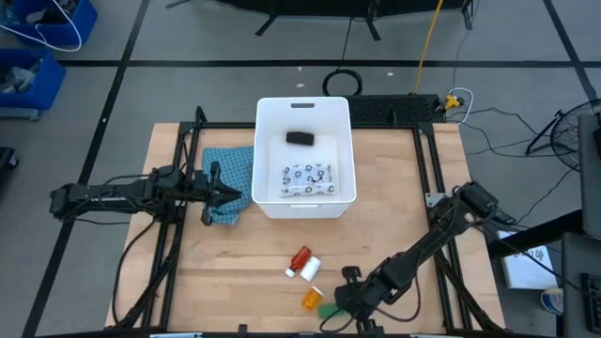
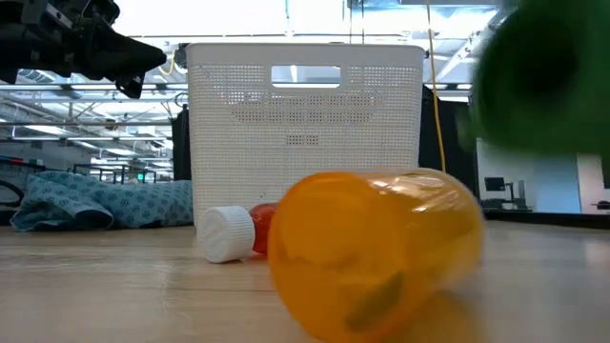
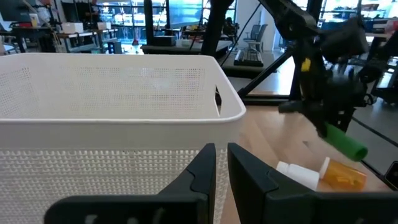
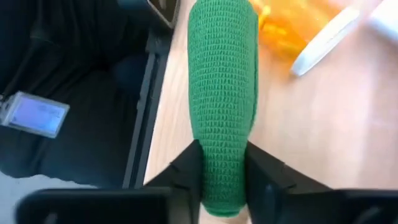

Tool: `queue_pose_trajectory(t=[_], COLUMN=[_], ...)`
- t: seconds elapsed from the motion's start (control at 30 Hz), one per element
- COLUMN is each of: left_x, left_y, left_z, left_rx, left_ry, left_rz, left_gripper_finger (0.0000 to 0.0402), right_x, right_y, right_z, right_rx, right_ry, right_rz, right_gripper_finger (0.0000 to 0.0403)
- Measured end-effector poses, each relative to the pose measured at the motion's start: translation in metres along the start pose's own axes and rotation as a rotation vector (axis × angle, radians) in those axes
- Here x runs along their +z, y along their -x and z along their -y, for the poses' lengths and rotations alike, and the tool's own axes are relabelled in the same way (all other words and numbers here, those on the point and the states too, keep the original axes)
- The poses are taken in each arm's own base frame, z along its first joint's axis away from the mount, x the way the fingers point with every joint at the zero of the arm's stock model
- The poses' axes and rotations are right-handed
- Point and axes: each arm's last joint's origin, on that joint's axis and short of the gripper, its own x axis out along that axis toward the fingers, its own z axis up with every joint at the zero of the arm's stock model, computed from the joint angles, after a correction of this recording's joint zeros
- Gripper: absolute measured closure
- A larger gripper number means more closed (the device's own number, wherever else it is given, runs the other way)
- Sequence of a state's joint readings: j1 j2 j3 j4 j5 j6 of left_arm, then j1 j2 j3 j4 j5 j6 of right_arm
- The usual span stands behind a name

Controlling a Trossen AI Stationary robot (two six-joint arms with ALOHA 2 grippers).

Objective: Pick & place medical supplies in basket/bin
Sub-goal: Put the green bandage into the white container

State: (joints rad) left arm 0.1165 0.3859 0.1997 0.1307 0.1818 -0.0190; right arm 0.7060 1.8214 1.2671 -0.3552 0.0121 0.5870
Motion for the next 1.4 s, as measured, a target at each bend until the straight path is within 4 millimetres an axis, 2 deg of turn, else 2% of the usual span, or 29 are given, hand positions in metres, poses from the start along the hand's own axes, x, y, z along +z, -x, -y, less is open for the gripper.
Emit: queue_pose_trajectory(t=[0.13,0.57,0.87,1.0,1.23,1.4], left_x=[0.0,0.0,-0.001,-0.001,-0.004,-0.005], left_y=[0.0,0.0,0.0,0.0,0.0,0.0], left_z=[0.0,0.0,0.0,0.0,0.0,0.0], left_rx=[0.0,0.0,0.0,0.0,0.01,0.01], left_ry=[-0.006,-0.017,-0.015,-0.02,-0.032,-0.031], left_rz=[0.0,0.0,-0.006,-0.009,-0.037,-0.05], left_gripper_finger=[0.0355,0.0355,0.0355,0.0355,0.0355,0.0355], right_x=[0.008,0.02,0.019,0.015,0.002,-0.009], right_y=[0.032,0.138,0.209,0.231,0.259,0.283], right_z=[0.002,0.033,0.054,0.061,0.067,0.069], right_rx=[-0.012,-0.042,-0.116,-0.138,-0.236,-0.284], right_ry=[0.015,0.043,0.15,0.176,0.269,0.292], right_rz=[0.065,0.213,0.444,0.516,0.577,0.69], right_gripper_finger=[0.0356,0.0352,0.0352,0.0352,0.0352,0.0353])
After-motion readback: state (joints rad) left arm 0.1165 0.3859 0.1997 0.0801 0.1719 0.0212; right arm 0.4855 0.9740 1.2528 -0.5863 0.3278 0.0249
